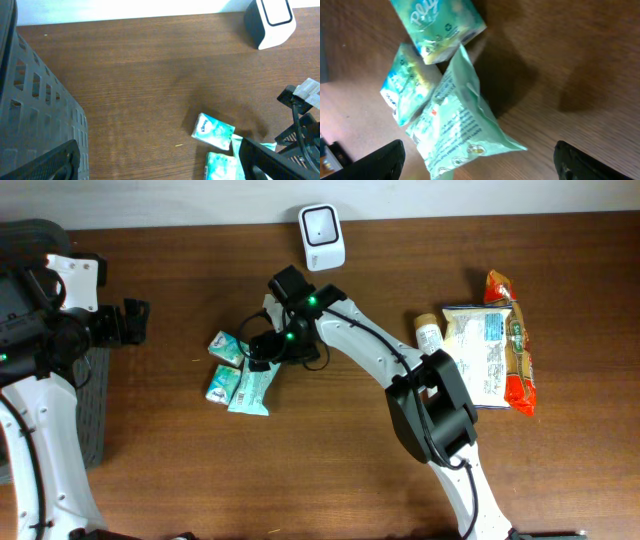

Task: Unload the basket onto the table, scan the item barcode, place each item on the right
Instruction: 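Grasp the mint-green wipe pack with the right gripper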

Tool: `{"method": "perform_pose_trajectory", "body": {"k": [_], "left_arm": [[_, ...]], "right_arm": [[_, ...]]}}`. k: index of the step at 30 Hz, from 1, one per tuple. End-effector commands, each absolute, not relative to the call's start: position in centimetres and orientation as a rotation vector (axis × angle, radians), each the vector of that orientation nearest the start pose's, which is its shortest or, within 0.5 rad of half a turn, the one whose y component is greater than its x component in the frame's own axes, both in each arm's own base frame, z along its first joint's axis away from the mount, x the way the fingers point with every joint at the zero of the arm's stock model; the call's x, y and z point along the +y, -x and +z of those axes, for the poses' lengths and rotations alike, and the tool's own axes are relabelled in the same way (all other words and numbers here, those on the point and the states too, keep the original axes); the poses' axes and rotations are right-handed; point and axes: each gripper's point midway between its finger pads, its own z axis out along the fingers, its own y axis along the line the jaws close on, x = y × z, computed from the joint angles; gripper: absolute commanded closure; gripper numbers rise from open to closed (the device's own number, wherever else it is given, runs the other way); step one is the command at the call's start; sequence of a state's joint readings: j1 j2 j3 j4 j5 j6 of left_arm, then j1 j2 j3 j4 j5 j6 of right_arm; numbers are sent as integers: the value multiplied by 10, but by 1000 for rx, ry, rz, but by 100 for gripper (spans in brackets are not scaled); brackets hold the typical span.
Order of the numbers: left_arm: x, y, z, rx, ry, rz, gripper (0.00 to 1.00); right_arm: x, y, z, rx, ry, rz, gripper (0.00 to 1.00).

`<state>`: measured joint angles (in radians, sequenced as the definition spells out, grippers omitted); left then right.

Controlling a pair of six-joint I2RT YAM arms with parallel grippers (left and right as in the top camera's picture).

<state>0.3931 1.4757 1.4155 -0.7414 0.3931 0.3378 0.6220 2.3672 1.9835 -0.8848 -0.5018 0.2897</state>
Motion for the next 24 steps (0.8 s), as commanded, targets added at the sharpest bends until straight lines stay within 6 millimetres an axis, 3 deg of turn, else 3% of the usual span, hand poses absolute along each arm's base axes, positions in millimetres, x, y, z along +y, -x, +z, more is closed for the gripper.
{"method": "perform_pose_trajectory", "body": {"k": [1,6,7,10,11,13,15,17,18,20,22,24], "left_arm": [[93,-399,256,2286,-138,-96,1],[94,-399,256,2286,-138,-96,1],[94,-399,256,2286,-138,-96,1],[94,-399,256,2286,-138,-96,1],[94,-399,256,2286,-138,-96,1],[94,-399,256,2286,-138,-96,1],[94,-399,256,2286,-138,-96,1],[93,-399,256,2286,-138,-96,1],[94,-399,256,2286,-138,-96,1],[94,-399,256,2286,-138,-96,1],[94,-399,256,2286,-138,-96,1],[94,-399,256,2286,-138,-96,1]], "right_arm": [[389,-368,37,2920,620,964,11],[395,-371,12,2937,596,983,27],[396,-372,10,2931,599,987,35],[396,-370,9,2936,608,975,91],[393,-367,8,2952,613,968,96],[385,-364,8,2963,663,950,96],[360,-369,24,2972,692,927,96],[335,-381,49,2955,654,904,96],[313,-394,78,2923,582,898,96],[291,-403,102,2927,449,895,96],[275,-411,106,2988,181,896,96],[273,-399,83,3066,89,773,92]]}}
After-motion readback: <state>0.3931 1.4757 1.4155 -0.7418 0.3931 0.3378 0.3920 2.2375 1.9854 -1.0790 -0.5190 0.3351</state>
